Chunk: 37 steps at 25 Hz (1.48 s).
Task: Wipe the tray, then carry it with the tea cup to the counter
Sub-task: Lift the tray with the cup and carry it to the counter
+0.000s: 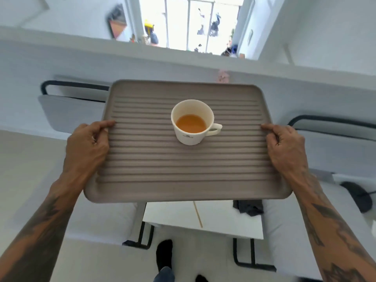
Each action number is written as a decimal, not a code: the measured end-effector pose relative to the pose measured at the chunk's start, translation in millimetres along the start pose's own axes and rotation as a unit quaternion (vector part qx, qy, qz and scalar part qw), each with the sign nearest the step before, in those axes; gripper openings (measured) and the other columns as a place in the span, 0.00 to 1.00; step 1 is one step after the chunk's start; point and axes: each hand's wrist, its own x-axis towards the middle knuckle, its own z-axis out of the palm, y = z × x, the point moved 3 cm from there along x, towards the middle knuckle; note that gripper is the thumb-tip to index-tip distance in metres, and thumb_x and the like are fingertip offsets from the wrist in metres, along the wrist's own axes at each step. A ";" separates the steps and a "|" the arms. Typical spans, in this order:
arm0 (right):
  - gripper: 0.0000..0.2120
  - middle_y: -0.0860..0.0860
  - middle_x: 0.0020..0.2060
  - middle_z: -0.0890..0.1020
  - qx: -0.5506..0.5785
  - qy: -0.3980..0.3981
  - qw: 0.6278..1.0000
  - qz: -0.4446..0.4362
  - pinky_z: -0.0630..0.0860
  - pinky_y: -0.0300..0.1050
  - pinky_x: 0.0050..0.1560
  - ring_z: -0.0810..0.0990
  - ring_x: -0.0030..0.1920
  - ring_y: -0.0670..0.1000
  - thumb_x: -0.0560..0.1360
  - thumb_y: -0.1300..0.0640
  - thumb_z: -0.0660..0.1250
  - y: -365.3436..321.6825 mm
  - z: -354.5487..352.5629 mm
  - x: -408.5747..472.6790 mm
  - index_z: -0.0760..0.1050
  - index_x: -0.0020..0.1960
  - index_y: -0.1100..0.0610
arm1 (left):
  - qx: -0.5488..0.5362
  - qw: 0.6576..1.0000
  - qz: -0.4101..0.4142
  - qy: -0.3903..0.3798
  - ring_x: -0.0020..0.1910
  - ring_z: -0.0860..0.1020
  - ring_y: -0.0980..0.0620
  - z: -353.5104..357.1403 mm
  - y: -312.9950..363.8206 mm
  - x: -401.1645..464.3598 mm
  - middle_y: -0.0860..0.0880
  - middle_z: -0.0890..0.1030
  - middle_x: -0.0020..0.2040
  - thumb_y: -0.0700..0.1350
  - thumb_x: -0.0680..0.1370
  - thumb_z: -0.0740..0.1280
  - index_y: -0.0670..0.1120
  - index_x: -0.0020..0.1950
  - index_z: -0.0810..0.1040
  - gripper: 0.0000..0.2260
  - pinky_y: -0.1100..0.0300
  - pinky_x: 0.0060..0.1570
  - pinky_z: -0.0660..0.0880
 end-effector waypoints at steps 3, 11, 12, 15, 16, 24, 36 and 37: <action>0.15 0.62 0.47 0.80 0.003 -0.010 0.999 -0.038 0.72 0.45 0.59 0.76 0.45 0.54 0.78 0.62 0.61 -29.2 -29.2 13.8 0.81 0.61 0.56 | -0.003 0.999 -0.021 0.034 0.42 0.76 0.48 -40.1 17.1 -20.5 0.43 0.79 0.50 0.45 0.81 0.62 0.54 0.62 0.82 0.13 0.58 0.49 0.70; 0.15 0.62 0.52 0.81 0.039 -0.075 0.985 -0.149 0.69 0.40 0.58 0.78 0.50 0.58 0.78 0.61 0.61 -130.4 -65.1 -5.9 0.81 0.60 0.55 | 0.015 0.984 -0.111 0.140 0.36 0.76 0.55 -166.0 18.9 -128.3 0.47 0.82 0.47 0.42 0.80 0.63 0.55 0.57 0.83 0.13 0.67 0.37 0.71; 0.15 0.62 0.52 0.81 0.044 -0.083 0.983 -0.160 0.70 0.42 0.59 0.79 0.52 0.60 0.78 0.61 0.61 -145.7 -65.5 -11.6 0.82 0.60 0.55 | 0.018 0.981 -0.121 0.152 0.36 0.77 0.53 -182.6 14.9 -142.3 0.47 0.83 0.47 0.42 0.80 0.63 0.55 0.57 0.83 0.13 0.63 0.39 0.72; 0.15 0.62 0.53 0.81 0.078 -0.096 0.972 -0.201 0.70 0.43 0.61 0.78 0.55 0.62 0.78 0.61 0.62 -198.4 -63.0 -36.1 0.82 0.59 0.54 | 0.030 0.968 -0.152 0.199 0.38 0.78 0.50 -238.6 0.0 -189.8 0.46 0.84 0.51 0.43 0.80 0.63 0.56 0.56 0.84 0.13 0.57 0.44 0.73; 0.15 0.62 0.53 0.81 0.090 -0.102 0.968 -0.212 0.69 0.41 0.59 0.79 0.54 0.60 0.78 0.62 0.62 -216.0 -61.4 -46.7 0.82 0.59 0.54 | 0.035 0.963 -0.160 0.213 0.38 0.79 0.50 -257.0 -5.1 -206.9 0.47 0.84 0.51 0.43 0.79 0.63 0.58 0.55 0.84 0.13 0.57 0.43 0.73; 0.16 0.61 0.50 0.81 0.129 -0.164 0.923 -0.323 0.69 0.41 0.57 0.77 0.50 0.58 0.78 0.60 0.59 -360.9 -47.7 -180.3 0.82 0.60 0.51 | 0.070 0.914 -0.254 0.309 0.27 0.75 0.56 -400.7 -57.3 -387.7 0.48 0.83 0.40 0.43 0.79 0.63 0.55 0.55 0.85 0.13 0.72 0.27 0.69; 0.15 0.62 0.48 0.82 0.199 -0.304 0.786 -0.500 0.67 0.41 0.54 0.77 0.49 0.58 0.79 0.59 0.60 -597.7 -14.1 -489.6 0.82 0.60 0.53 | 0.139 0.770 -0.434 0.446 0.39 0.79 0.53 -586.7 -101.0 -741.8 0.49 0.84 0.46 0.44 0.79 0.62 0.57 0.55 0.84 0.14 0.57 0.41 0.74; 0.15 0.62 0.47 0.82 0.207 -0.314 0.770 -0.515 0.67 0.41 0.54 0.78 0.49 0.59 0.79 0.59 0.60 -618.6 -12.0 -515.5 0.82 0.60 0.53 | 0.148 0.752 -0.449 0.459 0.39 0.78 0.55 -596.9 -101.6 -766.8 0.48 0.84 0.46 0.44 0.79 0.62 0.57 0.56 0.84 0.14 0.57 0.42 0.72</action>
